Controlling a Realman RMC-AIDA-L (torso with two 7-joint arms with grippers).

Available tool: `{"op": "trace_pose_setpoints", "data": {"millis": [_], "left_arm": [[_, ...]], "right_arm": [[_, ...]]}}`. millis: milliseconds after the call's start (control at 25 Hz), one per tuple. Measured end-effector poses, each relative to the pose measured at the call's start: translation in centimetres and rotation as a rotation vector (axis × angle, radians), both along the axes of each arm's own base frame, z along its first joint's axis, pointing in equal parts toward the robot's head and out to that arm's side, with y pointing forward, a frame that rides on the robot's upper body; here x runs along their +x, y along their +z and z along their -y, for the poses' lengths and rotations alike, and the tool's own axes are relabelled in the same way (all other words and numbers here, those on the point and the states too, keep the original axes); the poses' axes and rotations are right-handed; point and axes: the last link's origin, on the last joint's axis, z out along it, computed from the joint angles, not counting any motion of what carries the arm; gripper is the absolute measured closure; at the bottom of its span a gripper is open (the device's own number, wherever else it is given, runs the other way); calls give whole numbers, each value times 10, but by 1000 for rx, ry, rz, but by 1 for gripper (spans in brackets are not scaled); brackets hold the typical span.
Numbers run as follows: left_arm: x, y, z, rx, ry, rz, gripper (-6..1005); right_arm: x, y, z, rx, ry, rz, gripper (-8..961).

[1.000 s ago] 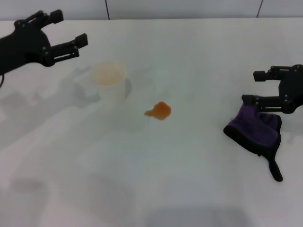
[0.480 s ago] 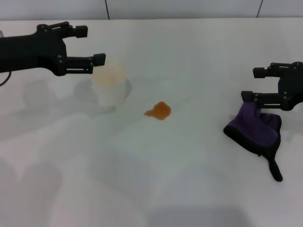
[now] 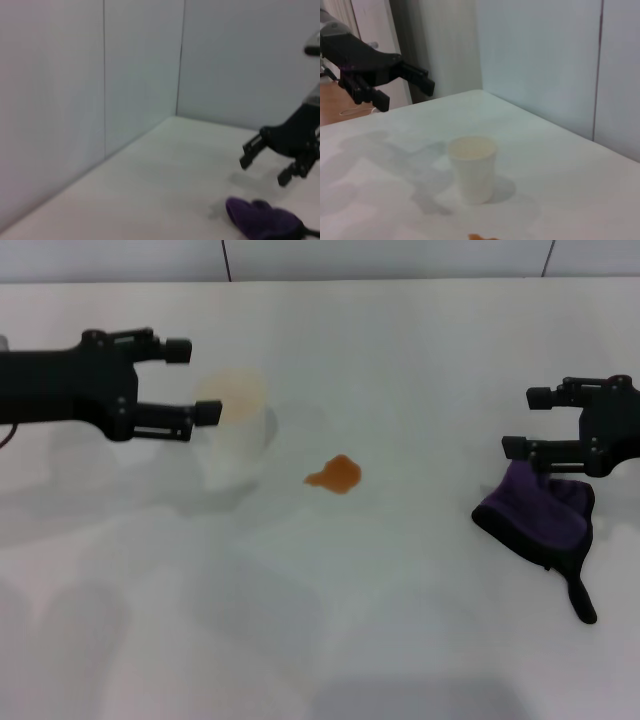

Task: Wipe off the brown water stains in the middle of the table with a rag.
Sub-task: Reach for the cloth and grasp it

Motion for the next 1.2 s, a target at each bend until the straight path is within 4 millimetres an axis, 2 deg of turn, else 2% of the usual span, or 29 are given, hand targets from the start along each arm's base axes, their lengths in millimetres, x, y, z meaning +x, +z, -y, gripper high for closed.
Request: {"op": "trace_pose_setpoints", "data": {"millis": [320,680,960,1200], "left_arm": [[-10,-2,6,-34,32,-34,118],[-12,-4,9,-61,43,-41,118],[-10,-5,8,-65,42,-36,118],[-6,-7,6,-72,43,-29,119]], "right_arm": [[-1,-4,0,-7,3,5,218],[-2,-19,-8,-50,-28,-8,218],[0,-16,-5,-74,-111,-30,219],[9,-17,-5,-69,-205,91,219]]}}
